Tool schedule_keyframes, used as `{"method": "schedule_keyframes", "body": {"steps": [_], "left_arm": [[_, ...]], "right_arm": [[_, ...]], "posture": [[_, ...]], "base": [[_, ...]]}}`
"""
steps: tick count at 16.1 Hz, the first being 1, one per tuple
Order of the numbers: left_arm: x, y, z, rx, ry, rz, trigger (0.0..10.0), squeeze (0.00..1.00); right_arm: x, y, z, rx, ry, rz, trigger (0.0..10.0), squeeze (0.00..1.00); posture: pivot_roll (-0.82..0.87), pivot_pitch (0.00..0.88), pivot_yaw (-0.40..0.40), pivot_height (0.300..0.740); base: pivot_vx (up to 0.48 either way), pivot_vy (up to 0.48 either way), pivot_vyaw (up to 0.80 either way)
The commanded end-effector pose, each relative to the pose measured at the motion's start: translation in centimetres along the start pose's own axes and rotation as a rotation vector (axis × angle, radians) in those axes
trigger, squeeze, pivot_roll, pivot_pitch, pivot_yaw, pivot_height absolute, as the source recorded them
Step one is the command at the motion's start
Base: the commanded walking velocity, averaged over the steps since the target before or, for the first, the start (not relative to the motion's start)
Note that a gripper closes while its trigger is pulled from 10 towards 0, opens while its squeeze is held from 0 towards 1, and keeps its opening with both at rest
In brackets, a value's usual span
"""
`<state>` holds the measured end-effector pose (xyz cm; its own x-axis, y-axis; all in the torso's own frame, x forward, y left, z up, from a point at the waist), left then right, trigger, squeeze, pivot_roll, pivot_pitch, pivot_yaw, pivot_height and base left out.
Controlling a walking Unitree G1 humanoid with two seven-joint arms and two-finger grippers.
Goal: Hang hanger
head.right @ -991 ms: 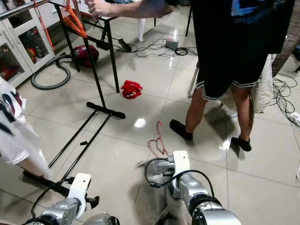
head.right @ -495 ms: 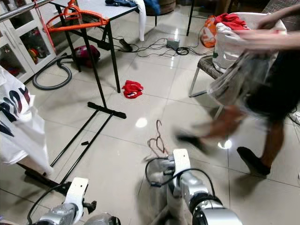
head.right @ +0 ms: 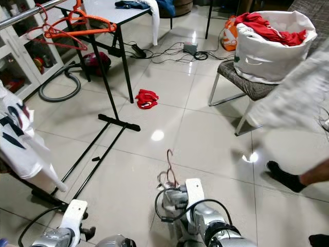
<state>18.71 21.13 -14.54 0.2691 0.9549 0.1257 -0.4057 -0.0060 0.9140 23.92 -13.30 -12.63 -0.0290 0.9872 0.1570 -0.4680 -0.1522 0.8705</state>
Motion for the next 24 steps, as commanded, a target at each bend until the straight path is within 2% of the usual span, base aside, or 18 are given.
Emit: {"method": "schedule_keyframes", "body": {"steps": [1,3,5,6,10,12,14,15,17,21,24], "left_arm": [[-0.4,0.0,-0.8,0.027,-0.017,-0.014,10.0,0.00],[-0.7,0.0,-0.4,0.003,-0.073,-0.041,10.0,0.00],[-1.0,0.0,-0.1,-0.008,-0.133,-0.062,10.0,0.00],[-0.8,0.0,-0.1,-0.006,-0.159,-0.063,10.0,0.00],[-0.5,0.1,0.3,-0.013,-0.315,-0.079,10.0,0.00],[-0.5,0.1,0.6,-0.021,-0.303,-0.070,10.0,0.00],[-1.2,0.0,-0.2,-0.016,-0.221,-0.066,10.0,0.00],[-1.5,0.0,-0.4,-0.014,-0.205,-0.070,10.0,0.00],[-2.2,-0.1,-0.6,-0.019,-0.190,-0.074,10.0,0.00],[-2.4,-0.1,-0.5,-0.021,-0.220,-0.083,10.0,0.00],[-2.3,-0.1,-0.5,-0.022,-0.206,-0.075,10.0,0.00]], "right_arm": [[0.3,0.0,-1.1,0.039,-0.026,0.007,10.0,0.00],[-0.4,0.0,-2.1,0.057,-0.061,-0.024,10.0,0.00],[-1.0,0.1,-2.6,0.052,0.019,-0.041,10.0,0.00],[-0.9,0.1,-2.8,0.048,0.021,-0.040,10.0,0.00],[-0.8,0.1,-3.0,0.006,-0.112,-0.060,10.0,0.00],[-0.7,0.1,-3.3,0.012,-0.089,-0.056,10.0,0.00],[-0.8,0.1,-2.7,-0.004,-0.068,-0.058,10.0,0.00],[-0.8,0.1,-2.3,-0.013,-0.069,-0.057,10.0,0.00],[-1.0,0.1,-1.7,-0.022,-0.056,-0.056,10.0,0.00],[-1.3,0.1,-1.6,-0.020,-0.047,-0.062,10.0,0.00],[-1.4,0.2,-1.6,-0.018,-0.039,-0.062,10.0,0.00]], "posture": [[-0.11,0.000,0.082,0.740],[-0.12,0.000,0.085,0.740],[-0.13,0.000,0.106,0.740],[-0.14,0.000,0.130,0.740],[-0.16,0.000,0.198,0.740],[-0.17,0.000,0.201,0.740],[-0.18,0.000,0.187,0.740],[-0.18,0.000,0.182,0.740],[-0.18,0.000,0.163,0.740],[-0.17,0.000,0.154,0.740],[-0.17,0.000,0.144,0.740]], "base": [[0.000,0.000,0.00],[0.000,0.000,0.00],[0.000,0.000,0.00],[0.000,0.000,0.00],[0.000,0.000,0.00],[0.000,0.000,0.00],[0.000,0.000,0.00],[0.000,0.000,0.00],[0.000,0.000,0.00],[0.000,0.000,0.00],[0.000,0.000,0.00]]}}
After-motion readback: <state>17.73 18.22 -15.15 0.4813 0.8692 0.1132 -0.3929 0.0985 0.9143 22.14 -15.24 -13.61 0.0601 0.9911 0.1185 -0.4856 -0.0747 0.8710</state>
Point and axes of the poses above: a point about 5 cm out from each wrist's last joint towards the gripper, its own y axis pointing back from the gripper into the wrist, its own z axis along the axis of the wrist's last joint, x = y × z, the point moved 6 cm from there along -y, pointing out of the wrist towards the gripper, and after that the axes turned 7 degrees about -y, right-handed, at the moved point
